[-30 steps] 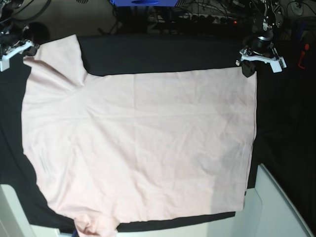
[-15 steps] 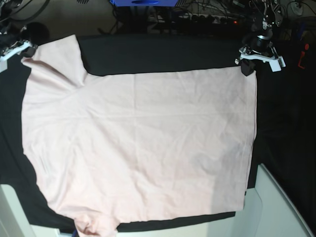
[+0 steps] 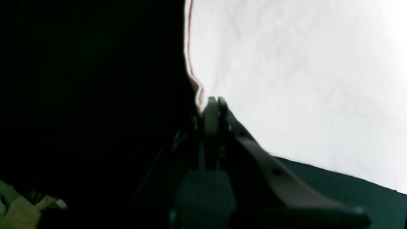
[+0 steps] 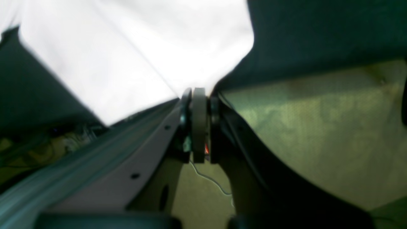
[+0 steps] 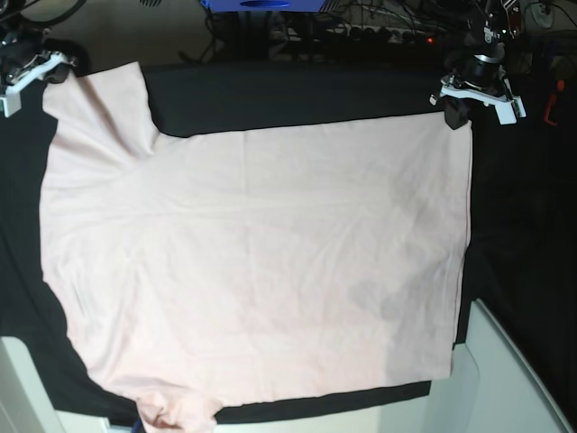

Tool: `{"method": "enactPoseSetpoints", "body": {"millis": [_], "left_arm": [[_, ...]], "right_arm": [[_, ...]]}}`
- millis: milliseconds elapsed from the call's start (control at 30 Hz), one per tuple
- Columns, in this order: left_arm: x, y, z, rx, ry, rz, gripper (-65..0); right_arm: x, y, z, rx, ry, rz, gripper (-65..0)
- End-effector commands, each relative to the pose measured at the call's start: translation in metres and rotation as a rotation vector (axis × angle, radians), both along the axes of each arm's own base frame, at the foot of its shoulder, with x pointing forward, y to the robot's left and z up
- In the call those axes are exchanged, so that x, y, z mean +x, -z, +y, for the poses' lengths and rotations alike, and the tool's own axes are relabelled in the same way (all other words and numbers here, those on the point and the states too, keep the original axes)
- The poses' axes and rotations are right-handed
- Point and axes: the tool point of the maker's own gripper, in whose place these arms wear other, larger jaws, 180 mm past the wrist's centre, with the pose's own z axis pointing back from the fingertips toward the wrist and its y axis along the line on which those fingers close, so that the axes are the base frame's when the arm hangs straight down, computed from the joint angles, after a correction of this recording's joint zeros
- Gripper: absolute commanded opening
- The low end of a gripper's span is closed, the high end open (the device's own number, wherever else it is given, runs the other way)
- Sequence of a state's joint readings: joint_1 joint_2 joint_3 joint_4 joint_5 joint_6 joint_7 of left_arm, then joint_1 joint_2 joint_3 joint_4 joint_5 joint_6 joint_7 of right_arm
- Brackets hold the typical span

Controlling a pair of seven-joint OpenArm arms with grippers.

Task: Fold the T-shirt properly
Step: 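Lift the gripped shoulder edge with both grippers and pull it taut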

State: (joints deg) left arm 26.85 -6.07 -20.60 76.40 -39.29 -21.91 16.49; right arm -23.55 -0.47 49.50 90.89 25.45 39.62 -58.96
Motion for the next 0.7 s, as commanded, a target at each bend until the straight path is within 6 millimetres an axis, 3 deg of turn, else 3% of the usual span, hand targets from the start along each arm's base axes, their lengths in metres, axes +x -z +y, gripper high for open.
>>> {"method": "enactPoseSetpoints", "body": {"millis": [0,333,667], "left_arm": [[0.001,-0.007,0.005,0.013,-0.002,-0.024,-65.0],[-0.005,-0.006,0.005,0.015,-0.001,-0.012,-65.0],[-0.015,-0.008,0.013,0.040,0.019,0.010,-65.0]], "right_arm": [[0.007,-0.013,-0.006,-0.034,-0.014,-0.041,-65.0],[-0.013,-0.045,-0.004,-0.132,-0.075,-0.004,-65.0],[-0.037,-0.051,0.006,-0.141,-0.084,0.040,-65.0]]}}
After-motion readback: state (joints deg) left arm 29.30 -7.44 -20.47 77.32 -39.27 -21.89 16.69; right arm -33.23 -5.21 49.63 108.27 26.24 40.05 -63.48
